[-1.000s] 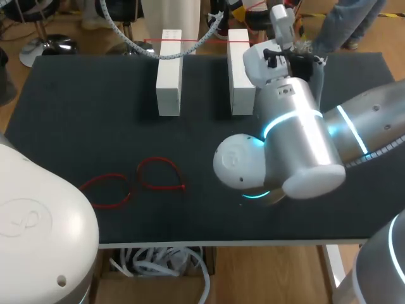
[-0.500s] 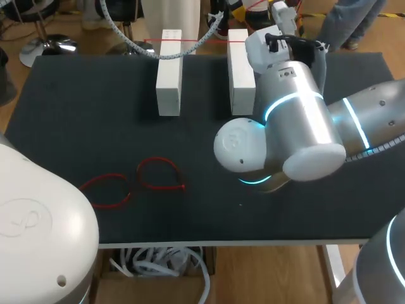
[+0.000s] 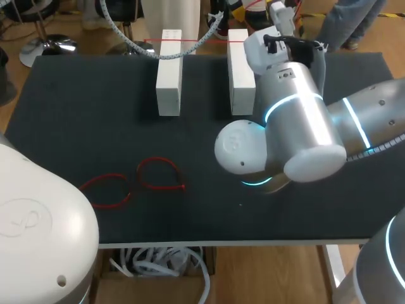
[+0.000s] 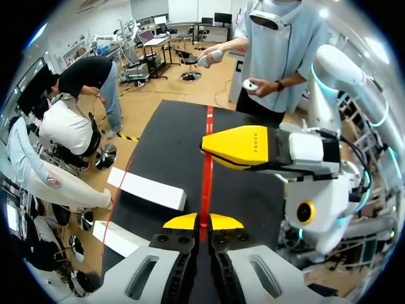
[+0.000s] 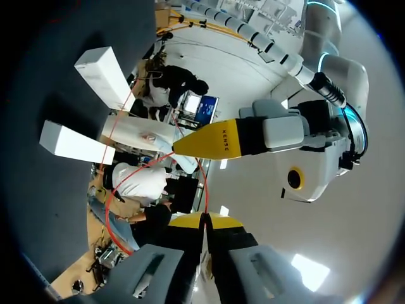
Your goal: Grab the tape and strap the tape.
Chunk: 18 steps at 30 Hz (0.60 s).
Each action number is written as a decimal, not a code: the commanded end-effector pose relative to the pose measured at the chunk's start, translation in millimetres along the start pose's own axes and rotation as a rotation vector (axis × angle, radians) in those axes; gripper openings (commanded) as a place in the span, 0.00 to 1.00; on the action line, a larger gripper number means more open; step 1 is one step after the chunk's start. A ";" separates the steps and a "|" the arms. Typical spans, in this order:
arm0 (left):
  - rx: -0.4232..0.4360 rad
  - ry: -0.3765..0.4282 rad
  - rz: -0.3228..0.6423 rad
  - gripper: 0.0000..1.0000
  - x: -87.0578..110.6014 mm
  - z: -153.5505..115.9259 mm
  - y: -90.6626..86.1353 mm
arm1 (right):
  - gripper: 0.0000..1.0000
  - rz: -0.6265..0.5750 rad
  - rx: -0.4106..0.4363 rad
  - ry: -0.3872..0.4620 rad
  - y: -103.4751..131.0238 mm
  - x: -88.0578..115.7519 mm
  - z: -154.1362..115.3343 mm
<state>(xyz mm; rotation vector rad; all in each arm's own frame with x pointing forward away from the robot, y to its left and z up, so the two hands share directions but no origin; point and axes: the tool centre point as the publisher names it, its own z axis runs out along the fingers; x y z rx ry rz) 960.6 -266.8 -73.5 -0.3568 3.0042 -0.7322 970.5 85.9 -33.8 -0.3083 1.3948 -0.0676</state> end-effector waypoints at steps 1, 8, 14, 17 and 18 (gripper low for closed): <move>-0.004 -0.001 -0.002 0.00 0.2 -0.4 -1.7 | 0.00 -0.008 0.006 0.001 5.8 0.7 -2.5; -0.004 -0.001 -0.002 0.00 0.2 -0.4 -1.7 | 0.00 -0.014 0.005 0.006 15.4 2.9 -6.8; -0.004 -0.001 -0.002 0.00 0.2 -0.4 -1.7 | 0.00 -0.017 0.005 0.001 18.9 1.2 -7.8; -0.004 -0.001 -0.002 0.00 0.2 -0.4 -1.7 | 0.00 -0.024 0.012 0.001 16.7 1.9 -6.6; -0.004 -0.001 -0.002 0.00 0.2 -0.4 -1.7 | 0.00 -0.026 0.014 0.001 15.4 2.4 -5.9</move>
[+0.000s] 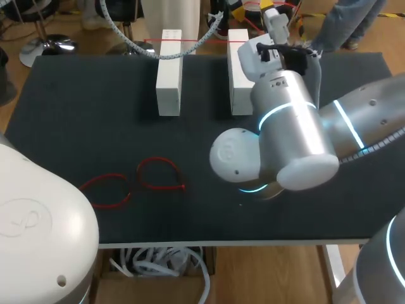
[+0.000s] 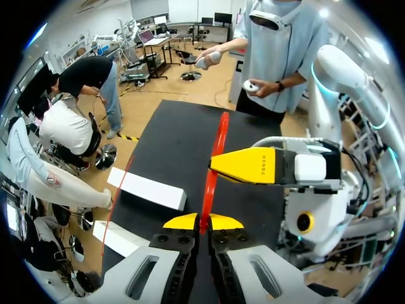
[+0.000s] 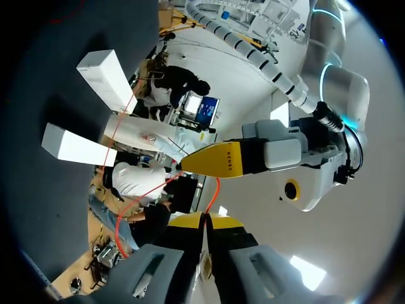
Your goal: Grab the tape and strap the tape.
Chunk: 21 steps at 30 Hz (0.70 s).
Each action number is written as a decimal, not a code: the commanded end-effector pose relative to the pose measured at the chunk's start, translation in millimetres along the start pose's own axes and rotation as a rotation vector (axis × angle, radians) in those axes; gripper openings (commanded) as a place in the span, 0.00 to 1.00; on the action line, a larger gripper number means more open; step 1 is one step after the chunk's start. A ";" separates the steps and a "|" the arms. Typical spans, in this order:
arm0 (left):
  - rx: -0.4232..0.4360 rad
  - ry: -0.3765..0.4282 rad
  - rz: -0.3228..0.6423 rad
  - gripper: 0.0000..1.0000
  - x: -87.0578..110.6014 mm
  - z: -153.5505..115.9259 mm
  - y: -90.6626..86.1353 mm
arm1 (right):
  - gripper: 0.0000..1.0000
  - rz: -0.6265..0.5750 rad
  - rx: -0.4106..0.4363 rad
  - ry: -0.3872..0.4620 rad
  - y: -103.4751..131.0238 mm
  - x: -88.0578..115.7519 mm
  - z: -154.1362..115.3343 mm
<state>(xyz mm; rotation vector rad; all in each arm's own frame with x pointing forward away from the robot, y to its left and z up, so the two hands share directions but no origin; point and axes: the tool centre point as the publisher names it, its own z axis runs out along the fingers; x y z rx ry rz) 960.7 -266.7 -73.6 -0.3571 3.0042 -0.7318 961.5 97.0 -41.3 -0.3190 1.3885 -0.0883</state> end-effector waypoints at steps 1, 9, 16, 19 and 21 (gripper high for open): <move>-0.004 -0.001 -0.002 0.00 0.3 -0.3 -1.9 | 0.00 -0.007 0.011 0.005 0.3 0.0 2.7; -0.004 -0.001 -0.002 0.00 0.3 -0.3 -1.9 | 0.00 -0.039 0.016 -0.003 -7.0 7.6 5.0; -0.004 -0.001 -0.002 0.00 0.3 -0.3 -1.9 | 0.00 -0.070 0.007 -0.016 -10.9 13.6 1.4; -0.004 -0.001 -0.002 0.00 0.3 -0.3 -1.9 | 0.00 -0.075 0.009 -0.014 -11.7 14.8 1.7; -0.004 -0.001 -0.002 0.00 0.3 -0.3 -1.9 | 0.00 -0.075 0.012 -0.013 -10.6 15.1 2.0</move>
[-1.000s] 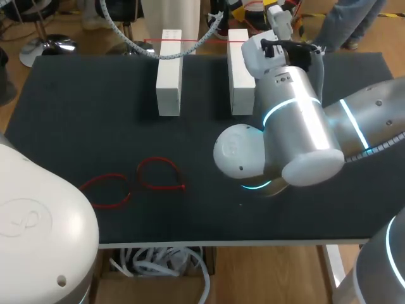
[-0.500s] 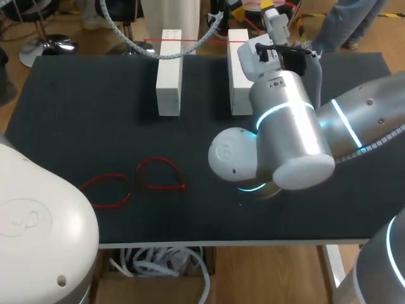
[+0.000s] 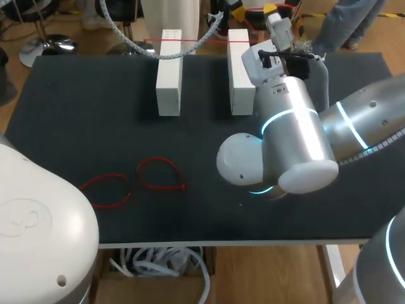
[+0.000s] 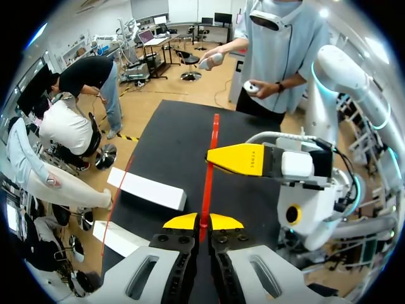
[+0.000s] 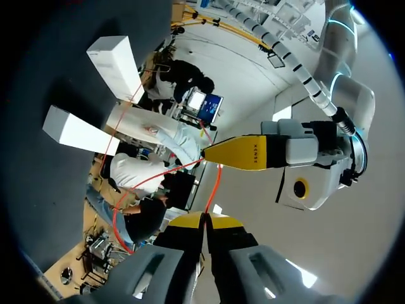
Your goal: Grab the tape and strap the tape.
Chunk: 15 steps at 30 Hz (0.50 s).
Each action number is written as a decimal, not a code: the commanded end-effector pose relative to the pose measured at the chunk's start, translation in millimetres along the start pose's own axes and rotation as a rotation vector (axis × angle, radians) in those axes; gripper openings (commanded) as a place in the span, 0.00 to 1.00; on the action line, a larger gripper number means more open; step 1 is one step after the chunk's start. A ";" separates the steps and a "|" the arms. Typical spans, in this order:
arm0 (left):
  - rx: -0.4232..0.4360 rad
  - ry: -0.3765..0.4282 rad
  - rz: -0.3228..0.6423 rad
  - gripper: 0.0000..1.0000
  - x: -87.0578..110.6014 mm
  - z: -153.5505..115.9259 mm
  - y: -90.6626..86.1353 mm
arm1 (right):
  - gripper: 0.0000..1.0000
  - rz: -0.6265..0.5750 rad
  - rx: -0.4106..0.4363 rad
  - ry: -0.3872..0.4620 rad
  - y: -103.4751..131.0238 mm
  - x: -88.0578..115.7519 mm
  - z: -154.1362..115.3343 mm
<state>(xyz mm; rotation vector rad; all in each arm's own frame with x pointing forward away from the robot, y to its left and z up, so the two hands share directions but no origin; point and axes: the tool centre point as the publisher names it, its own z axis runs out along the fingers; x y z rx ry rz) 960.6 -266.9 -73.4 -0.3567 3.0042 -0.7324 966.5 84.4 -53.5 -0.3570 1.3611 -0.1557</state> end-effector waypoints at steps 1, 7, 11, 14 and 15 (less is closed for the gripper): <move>-0.004 -0.001 -0.002 0.00 0.1 -0.3 -1.6 | 0.00 -0.002 -0.001 0.002 -0.3 -1.1 1.3; -0.004 -0.001 -0.002 0.00 0.1 -0.3 -1.6 | 0.00 0.000 -0.004 -0.004 6.7 -3.2 -1.7; -0.004 -0.001 -0.002 0.00 0.1 -0.3 -1.6 | 0.00 -0.009 -0.010 -0.010 9.2 -2.6 -4.5; -0.004 -0.001 -0.002 0.00 0.1 -0.3 -1.6 | 0.00 -0.018 -0.007 -0.010 8.4 -1.6 -3.9; -0.004 -0.001 -0.002 0.00 0.1 -0.3 -1.6 | 0.00 -0.023 -0.004 -0.010 7.6 -0.9 -3.2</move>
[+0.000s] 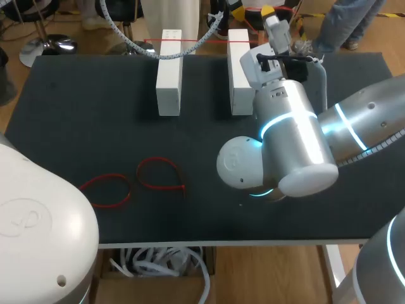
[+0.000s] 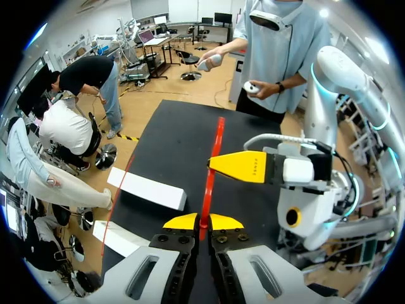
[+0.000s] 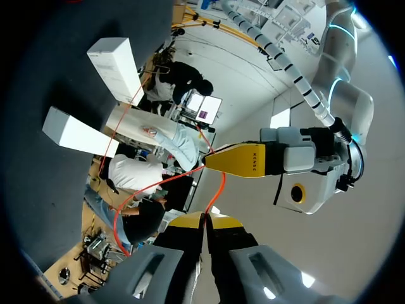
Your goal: Grab the tape and strap the tape.
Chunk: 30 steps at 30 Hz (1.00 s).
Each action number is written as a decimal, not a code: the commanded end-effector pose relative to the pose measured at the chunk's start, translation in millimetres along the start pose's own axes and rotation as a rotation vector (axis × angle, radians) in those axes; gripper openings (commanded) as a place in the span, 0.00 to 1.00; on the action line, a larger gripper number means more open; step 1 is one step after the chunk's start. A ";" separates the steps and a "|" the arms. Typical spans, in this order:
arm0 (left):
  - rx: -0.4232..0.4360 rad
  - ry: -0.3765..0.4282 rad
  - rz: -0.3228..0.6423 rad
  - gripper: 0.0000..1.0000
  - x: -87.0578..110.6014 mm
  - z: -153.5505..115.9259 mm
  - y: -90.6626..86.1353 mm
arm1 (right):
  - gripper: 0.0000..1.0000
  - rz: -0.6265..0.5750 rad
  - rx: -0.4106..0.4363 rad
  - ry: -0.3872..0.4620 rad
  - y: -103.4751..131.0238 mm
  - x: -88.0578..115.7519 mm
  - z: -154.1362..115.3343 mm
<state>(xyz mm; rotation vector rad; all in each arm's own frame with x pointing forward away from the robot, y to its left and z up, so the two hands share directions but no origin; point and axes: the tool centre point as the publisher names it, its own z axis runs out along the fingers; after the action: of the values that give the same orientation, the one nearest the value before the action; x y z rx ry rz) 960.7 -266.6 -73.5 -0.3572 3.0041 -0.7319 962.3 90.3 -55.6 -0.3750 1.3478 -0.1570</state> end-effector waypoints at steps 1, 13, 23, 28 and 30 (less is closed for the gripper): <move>-0.004 -0.001 -0.002 0.00 0.3 -0.2 -1.8 | 0.00 -0.017 0.010 0.003 0.3 1.5 1.1; -0.004 -0.001 -0.002 0.00 0.3 -0.2 -1.8 | 0.00 -0.051 0.011 -0.010 0.1 6.8 2.9; -0.004 -0.001 -0.002 0.00 0.3 -0.2 -1.8 | 0.00 -0.097 0.016 -0.041 1.2 13.6 5.7; -0.004 -0.001 -0.002 0.00 0.3 -0.2 -1.8 | 0.00 -0.104 0.014 -0.049 4.6 13.1 3.7; -0.004 -0.001 -0.002 0.00 0.3 -0.2 -1.8 | 0.00 -0.102 0.009 -0.049 5.5 11.1 0.8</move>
<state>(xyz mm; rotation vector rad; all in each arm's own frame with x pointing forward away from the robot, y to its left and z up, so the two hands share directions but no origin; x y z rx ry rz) 960.7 -266.8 -73.4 -0.3568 3.0041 -0.7322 969.4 88.5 -67.5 -0.4386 1.2760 -0.2339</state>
